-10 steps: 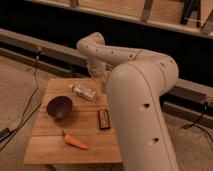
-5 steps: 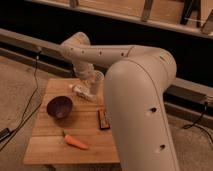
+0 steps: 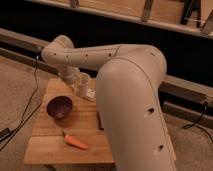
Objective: Place the ceramic cup in the ceramic bowl
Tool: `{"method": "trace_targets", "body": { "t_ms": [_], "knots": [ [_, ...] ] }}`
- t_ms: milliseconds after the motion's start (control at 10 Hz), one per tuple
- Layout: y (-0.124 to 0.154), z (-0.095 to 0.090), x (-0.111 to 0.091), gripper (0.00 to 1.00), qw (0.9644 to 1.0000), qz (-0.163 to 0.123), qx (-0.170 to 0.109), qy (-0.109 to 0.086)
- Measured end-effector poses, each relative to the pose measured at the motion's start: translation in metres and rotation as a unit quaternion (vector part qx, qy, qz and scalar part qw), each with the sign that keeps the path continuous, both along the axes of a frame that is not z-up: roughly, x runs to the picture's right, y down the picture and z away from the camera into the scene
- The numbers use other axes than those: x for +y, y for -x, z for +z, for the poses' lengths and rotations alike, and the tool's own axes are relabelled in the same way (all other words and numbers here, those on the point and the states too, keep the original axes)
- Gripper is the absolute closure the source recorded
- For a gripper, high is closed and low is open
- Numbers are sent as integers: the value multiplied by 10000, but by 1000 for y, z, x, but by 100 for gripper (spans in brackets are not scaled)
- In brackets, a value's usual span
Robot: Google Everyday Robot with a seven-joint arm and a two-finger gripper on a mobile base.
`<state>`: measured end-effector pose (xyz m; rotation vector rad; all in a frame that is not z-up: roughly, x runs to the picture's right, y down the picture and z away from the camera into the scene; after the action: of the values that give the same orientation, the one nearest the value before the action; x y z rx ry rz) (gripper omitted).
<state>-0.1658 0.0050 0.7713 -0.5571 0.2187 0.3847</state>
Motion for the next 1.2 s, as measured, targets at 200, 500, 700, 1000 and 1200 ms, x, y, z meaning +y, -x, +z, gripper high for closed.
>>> {"method": "trace_targets", "body": {
  "t_ms": [200, 500, 700, 1000, 1200],
  "knots": [
    [24, -1, 16, 100, 9993, -305, -200, 97],
    [55, -1, 36, 100, 9961, -743, -430, 199],
    [77, -6, 36, 100, 9942, -901, -577, 144],
    [106, -9, 46, 100, 9916, -1072, -712, 83],
    [118, 0, 57, 100, 9919, -1054, -708, 70]
  ]
}}
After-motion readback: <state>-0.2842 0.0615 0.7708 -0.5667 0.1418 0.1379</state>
